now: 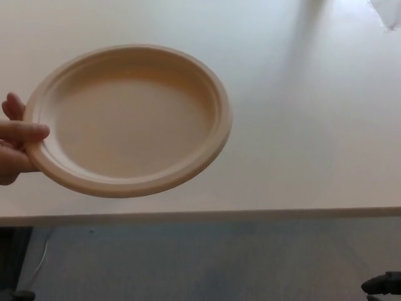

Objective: A person passes a plate to the robot and the robot grabs it with its left hand and places it at the centre of the table infront of it

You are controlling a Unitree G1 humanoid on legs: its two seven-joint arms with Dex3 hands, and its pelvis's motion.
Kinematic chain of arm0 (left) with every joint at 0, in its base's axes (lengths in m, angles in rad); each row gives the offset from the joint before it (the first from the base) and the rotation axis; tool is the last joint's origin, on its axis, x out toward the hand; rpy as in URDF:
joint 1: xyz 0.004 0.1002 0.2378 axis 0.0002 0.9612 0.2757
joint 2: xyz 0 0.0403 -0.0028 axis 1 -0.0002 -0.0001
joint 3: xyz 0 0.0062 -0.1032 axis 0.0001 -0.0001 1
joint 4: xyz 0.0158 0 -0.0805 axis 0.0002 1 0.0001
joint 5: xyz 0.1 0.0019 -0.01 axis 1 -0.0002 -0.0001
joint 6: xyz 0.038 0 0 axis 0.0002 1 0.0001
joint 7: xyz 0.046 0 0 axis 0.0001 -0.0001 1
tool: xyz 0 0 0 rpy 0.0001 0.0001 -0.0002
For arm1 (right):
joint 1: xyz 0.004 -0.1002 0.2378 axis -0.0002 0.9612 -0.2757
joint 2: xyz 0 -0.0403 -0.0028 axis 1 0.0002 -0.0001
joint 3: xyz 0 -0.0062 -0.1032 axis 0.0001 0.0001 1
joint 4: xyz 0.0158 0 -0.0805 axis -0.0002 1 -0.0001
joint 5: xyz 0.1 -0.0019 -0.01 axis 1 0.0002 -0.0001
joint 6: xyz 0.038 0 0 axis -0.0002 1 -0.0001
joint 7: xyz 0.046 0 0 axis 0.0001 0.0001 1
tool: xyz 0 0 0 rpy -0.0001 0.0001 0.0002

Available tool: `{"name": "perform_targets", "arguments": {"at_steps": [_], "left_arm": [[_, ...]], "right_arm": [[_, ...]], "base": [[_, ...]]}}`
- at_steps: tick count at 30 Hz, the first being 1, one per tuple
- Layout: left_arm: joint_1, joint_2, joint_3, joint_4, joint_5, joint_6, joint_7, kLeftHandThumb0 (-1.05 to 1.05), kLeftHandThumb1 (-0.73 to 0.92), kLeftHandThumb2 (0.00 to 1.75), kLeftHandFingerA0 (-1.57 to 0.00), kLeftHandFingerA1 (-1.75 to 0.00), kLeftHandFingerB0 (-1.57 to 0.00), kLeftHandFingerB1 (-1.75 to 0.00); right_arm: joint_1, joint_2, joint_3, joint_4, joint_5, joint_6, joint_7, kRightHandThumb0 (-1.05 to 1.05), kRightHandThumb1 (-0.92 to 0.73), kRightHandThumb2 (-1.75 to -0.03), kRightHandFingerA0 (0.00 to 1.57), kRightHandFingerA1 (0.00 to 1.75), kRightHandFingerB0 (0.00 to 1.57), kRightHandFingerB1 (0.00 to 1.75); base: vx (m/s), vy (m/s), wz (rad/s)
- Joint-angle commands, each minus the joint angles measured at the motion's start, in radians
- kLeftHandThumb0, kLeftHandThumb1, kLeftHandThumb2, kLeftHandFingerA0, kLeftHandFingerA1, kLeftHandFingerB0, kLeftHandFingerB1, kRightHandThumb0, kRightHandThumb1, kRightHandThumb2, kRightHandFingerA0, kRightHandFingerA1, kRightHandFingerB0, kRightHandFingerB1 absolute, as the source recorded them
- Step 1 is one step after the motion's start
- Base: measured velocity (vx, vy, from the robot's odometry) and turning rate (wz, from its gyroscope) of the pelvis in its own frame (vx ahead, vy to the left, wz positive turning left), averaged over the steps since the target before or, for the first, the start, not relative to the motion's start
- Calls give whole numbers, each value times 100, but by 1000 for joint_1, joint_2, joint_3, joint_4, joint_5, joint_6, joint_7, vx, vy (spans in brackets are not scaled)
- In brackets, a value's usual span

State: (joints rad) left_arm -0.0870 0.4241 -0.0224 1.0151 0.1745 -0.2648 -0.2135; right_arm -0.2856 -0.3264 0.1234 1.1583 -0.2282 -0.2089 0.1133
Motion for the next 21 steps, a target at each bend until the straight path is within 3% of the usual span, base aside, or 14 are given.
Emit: {"name": "perform_targets", "arguments": {"at_steps": [1, 4, 5, 6, 7, 12, 21], "left_arm": [[2, 21, -3, 18, -5, -56, -30, -63, 66, 61, -46, -39, -24, -30], [16, 23, -7, 11, 3, -77, -18, -62, 67, 61, -44, -38, -24, -30], [33, 20, -5, -6, 5, -130, 6, -64, 56, 84, -33, -49, -20, -41], [40, 18, -4, -12, 5, -153, 15, -64, 56, 84, -33, -49, -20, -41], [55, 18, -6, -44, 10, -163, 26, -60, 67, 59, -36, -36, -26, -29], [318, 15, -2, -470, 99, -370, 166, -62, 63, 59, -32, -34, -25, -29], [587, -73, 87, -1062, 193, -628, 234, -53, 58, 58, -30, -36, -24, -29]], "right_arm": [[2, -19, -5, 29, 0, -54, 14, -63, -73, -63, 64, 68, 48, 51], [6, -18, -4, 39, -3, -62, 11, -64, -74, -63, 63, 67, 47, 51], [8, -17, -10, 41, 4, -67, 15, -64, -73, -63, 64, 69, 47, 51], [8, -17, -12, 42, 7, -70, 17, -64, -73, -63, 64, 69, 47, 51], [9, -17, -15, 41, 8, -73, 18, -64, -74, -62, 62, 69, 47, 52], [37, -12, -8, 54, 0, -90, 21, -65, -73, -62, 63, 71, 48, 53], [42, -9, 4, 57, -10, -85, 15, -62, -73, -62, 65, 68, 47, 52]], "base": [[0, 0, 0], [0, 0, 0], [0, 0, 0], [0, 0, 0], [0, 0, 0], [0, 0, 0], [0, 0, 0]]}}
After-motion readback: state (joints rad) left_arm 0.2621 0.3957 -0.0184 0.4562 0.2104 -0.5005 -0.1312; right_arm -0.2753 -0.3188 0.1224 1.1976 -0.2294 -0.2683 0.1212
